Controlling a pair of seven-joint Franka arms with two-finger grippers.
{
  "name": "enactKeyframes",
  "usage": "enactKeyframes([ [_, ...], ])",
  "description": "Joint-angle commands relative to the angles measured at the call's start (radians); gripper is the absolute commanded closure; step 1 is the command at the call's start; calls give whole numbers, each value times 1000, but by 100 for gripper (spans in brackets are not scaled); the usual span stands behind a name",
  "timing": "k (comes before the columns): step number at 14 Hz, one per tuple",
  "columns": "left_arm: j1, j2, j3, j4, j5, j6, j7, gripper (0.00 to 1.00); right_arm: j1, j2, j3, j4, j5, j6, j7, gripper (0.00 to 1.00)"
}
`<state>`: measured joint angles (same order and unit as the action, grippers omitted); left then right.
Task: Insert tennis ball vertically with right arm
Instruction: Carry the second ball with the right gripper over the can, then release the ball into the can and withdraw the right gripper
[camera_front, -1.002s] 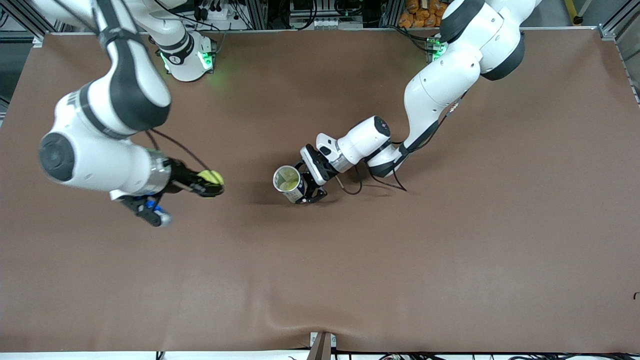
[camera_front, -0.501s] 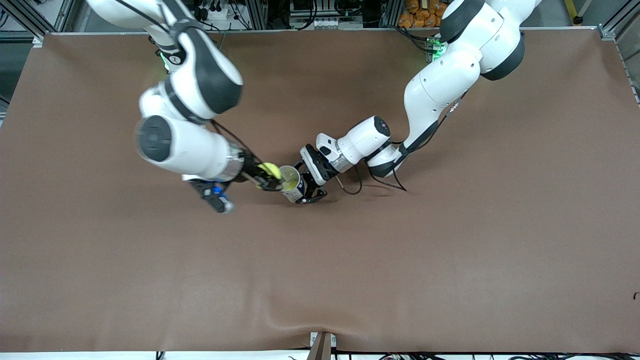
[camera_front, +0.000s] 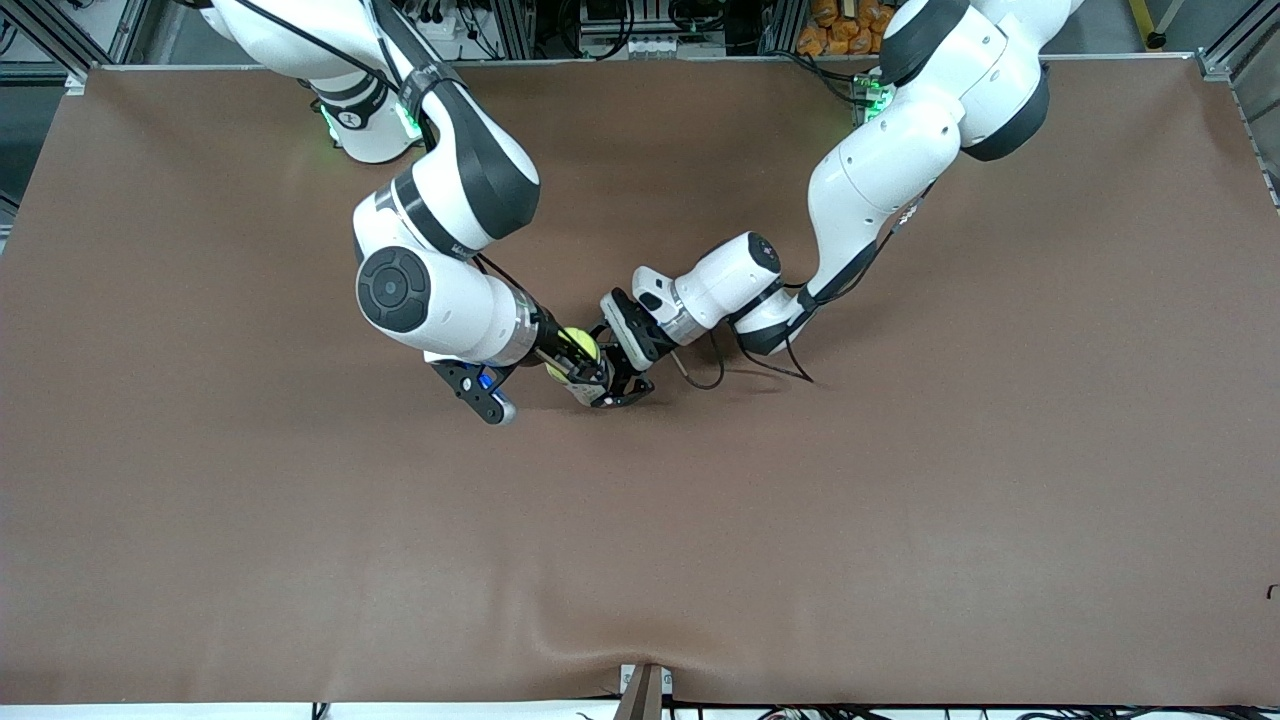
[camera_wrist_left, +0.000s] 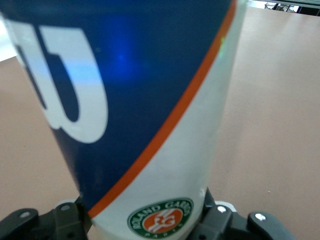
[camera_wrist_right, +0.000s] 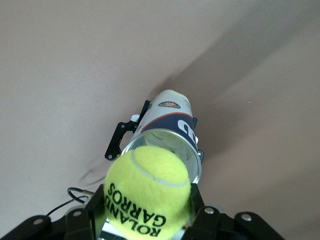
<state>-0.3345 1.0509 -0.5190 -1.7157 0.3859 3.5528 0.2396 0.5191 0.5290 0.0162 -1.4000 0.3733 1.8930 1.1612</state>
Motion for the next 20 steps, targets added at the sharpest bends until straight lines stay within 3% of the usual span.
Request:
enactKeyframes([
  [1,-5,24,2,18,-7,3,3,20,12,26,-13,24,-1,0,21,43],
  [3,-4,24,2,18,-7,3,3,20,3,29,-13,22,-7,1,23,0],
  [10,-1,23,2,18,-7,3,3,20,-11,12,-18,30,-11,-40,6,0],
  [13,-1,21,2,16,-7,3,3,19,-89,-6,-21,82,-24,-86,-5,0],
  [18,0,21,1,15,-7,3,3,19,-191,-20,-21,119,-174,-152,-278,0],
  [19,0,21,2,13,-7,3,3,8,-229,-32,-21,119,-174,-164,-351,0],
  [20,2,21,2,11,-5,3,3,3,-275,-41,-19,119,-169,-173,-433,0],
])
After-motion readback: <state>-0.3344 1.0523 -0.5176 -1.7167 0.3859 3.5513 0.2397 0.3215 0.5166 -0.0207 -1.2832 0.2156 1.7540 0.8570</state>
